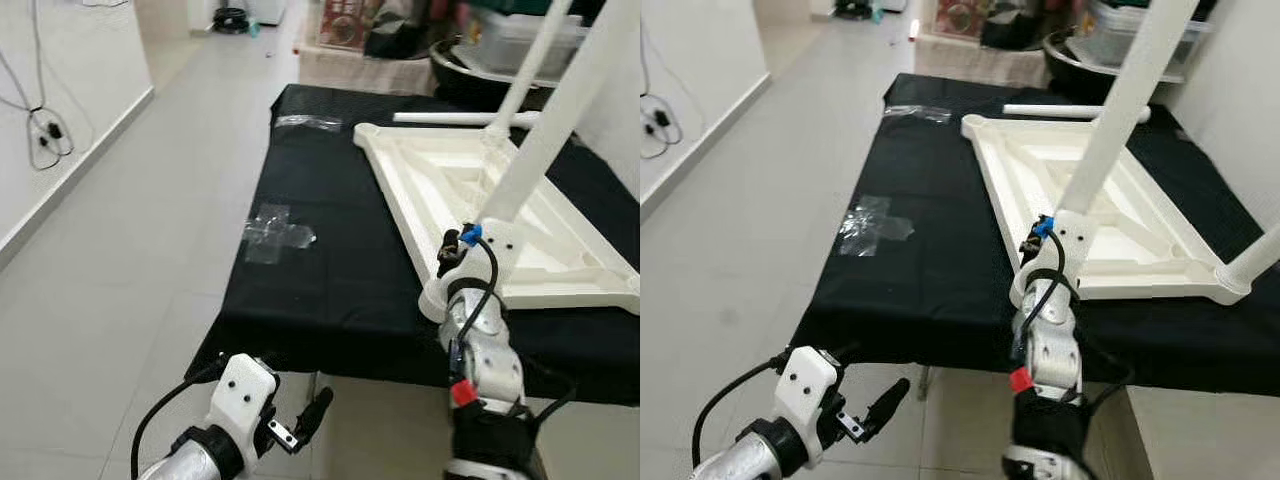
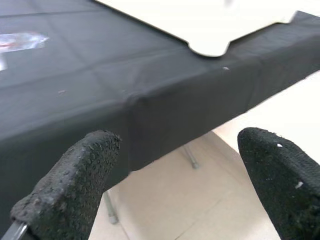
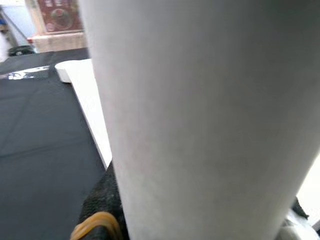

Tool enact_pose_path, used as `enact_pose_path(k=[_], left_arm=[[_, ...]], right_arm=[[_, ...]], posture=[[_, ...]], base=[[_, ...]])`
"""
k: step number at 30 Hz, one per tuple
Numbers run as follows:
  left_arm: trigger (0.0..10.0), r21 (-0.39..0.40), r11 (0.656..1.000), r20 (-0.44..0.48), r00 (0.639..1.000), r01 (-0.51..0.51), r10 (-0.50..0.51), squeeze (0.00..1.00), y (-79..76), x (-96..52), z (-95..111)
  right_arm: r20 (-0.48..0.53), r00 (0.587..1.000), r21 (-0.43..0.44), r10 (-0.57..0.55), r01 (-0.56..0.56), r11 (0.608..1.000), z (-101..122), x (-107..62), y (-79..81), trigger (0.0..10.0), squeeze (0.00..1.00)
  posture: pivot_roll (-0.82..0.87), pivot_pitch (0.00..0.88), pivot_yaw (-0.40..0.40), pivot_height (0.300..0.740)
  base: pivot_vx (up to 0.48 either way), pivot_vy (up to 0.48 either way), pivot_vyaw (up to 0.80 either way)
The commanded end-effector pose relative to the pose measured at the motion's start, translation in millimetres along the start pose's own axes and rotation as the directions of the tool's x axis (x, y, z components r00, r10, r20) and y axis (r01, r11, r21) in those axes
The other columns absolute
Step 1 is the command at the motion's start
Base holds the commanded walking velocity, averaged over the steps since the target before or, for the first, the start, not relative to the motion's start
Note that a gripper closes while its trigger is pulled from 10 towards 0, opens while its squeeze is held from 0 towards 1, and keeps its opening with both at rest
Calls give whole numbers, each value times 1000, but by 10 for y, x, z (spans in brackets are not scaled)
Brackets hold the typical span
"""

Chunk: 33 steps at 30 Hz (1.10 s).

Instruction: Building children table

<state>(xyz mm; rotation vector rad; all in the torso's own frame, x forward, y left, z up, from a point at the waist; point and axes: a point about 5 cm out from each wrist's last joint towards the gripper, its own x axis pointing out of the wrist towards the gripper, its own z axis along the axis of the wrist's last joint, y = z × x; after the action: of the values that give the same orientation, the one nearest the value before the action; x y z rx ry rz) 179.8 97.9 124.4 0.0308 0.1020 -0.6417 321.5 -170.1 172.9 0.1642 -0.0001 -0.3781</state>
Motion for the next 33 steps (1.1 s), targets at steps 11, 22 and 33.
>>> enact_pose_path(k=[11,22,33], left_arm=[[10000,-17,1000,-28,1000,10,-11,0,-17,-10,-54],[10000,-13,1000,-29,1000,11,-11,0,-31,-23,-65],[10000,-15,1000,-30,999,13,-13,0,-42,-29,-66]], right_arm=[[128,970,27,208,-213,977,141,77,145,10000,0],[112,673,170,731,-738,653,215,104,141,10000,0],[-146,-49,115,988,-993,-32,-83,-335,357,10000,0]], posture=[[124,91,-115,740],[129,60,-119,740],[143,68,-123,740]], base=[[0,0,0],[0,0,0],[0,0,0]])
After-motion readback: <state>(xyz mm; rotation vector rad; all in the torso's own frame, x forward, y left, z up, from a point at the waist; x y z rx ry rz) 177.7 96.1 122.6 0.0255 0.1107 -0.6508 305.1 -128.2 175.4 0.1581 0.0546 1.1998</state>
